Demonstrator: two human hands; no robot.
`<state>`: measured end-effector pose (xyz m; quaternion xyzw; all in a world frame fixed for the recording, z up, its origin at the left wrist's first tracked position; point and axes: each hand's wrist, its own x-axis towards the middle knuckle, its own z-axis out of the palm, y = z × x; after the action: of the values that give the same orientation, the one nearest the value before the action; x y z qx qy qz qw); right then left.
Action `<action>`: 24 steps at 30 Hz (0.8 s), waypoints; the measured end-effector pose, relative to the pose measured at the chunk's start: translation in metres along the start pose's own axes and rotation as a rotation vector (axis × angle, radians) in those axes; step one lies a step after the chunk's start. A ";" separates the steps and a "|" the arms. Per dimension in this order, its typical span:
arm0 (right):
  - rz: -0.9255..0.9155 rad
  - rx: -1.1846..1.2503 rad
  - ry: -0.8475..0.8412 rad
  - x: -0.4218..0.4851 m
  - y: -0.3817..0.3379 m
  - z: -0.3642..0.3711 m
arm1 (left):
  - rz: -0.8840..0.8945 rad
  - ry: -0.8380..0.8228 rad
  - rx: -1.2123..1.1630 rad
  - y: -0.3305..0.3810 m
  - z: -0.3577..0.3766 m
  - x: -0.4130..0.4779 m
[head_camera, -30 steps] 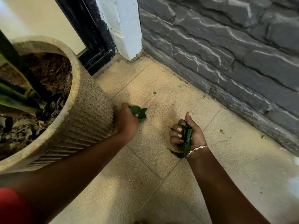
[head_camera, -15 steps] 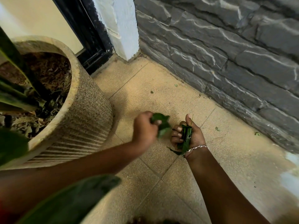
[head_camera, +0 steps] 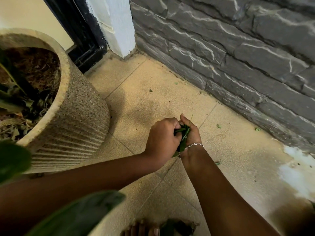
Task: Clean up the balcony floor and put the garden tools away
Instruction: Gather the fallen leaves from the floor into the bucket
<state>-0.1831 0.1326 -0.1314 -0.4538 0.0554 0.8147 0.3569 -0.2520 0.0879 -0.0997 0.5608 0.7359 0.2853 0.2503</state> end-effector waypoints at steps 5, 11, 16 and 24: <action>-0.024 -0.018 0.012 -0.003 -0.005 -0.002 | 0.083 -0.053 0.025 0.007 0.008 -0.015; 0.091 0.104 0.029 -0.004 -0.003 0.000 | 0.147 -0.060 -0.022 -0.006 0.016 -0.024; 0.130 0.157 0.013 0.007 0.002 0.012 | 0.184 0.088 -0.012 -0.022 0.012 -0.004; 0.136 0.103 0.330 -0.015 -0.003 0.030 | -0.158 0.042 -0.176 0.005 0.004 -0.013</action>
<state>-0.1971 0.1396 -0.1011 -0.5575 0.1853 0.7476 0.3098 -0.2429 0.0765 -0.0984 0.4709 0.7550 0.3399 0.3046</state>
